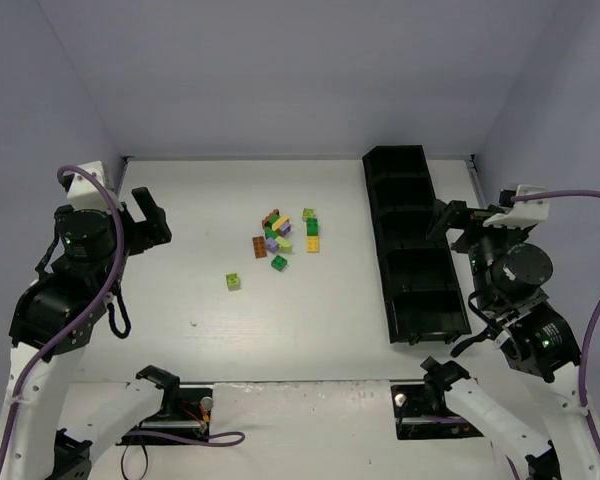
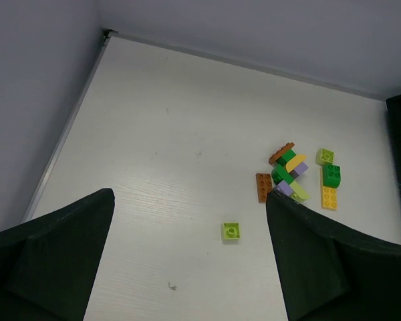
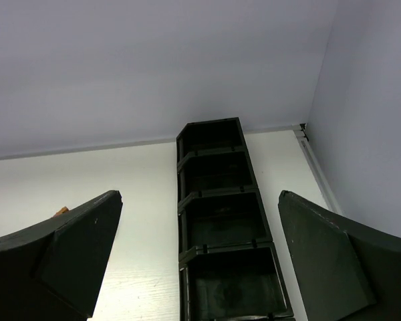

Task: Sort the legos into containers by color

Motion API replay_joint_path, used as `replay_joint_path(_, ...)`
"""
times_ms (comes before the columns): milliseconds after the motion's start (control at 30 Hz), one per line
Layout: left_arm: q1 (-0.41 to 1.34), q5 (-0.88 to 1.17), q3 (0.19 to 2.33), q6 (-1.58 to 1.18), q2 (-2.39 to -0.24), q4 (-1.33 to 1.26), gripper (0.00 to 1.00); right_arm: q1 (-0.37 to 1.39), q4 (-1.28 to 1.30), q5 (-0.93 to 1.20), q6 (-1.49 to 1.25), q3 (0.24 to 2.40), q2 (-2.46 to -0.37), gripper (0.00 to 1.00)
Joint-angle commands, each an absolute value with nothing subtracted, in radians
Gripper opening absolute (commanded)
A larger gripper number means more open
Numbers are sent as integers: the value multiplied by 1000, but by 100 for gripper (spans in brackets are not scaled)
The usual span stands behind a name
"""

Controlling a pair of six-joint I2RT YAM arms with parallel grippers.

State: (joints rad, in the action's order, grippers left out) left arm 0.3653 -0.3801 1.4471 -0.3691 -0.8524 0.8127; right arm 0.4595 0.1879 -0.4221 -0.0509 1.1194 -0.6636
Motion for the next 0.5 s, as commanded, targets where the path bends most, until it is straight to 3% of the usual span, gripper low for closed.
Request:
replay_joint_path(0, 360, -403, 1494, -354, -880, 793, 88, 460, 159, -416, -64, 1137, -675, 100)
replay_joint_path(467, 359, -342, 1414, -517, -939, 808, 88, 460, 195, -207, -143, 1120, -814, 100)
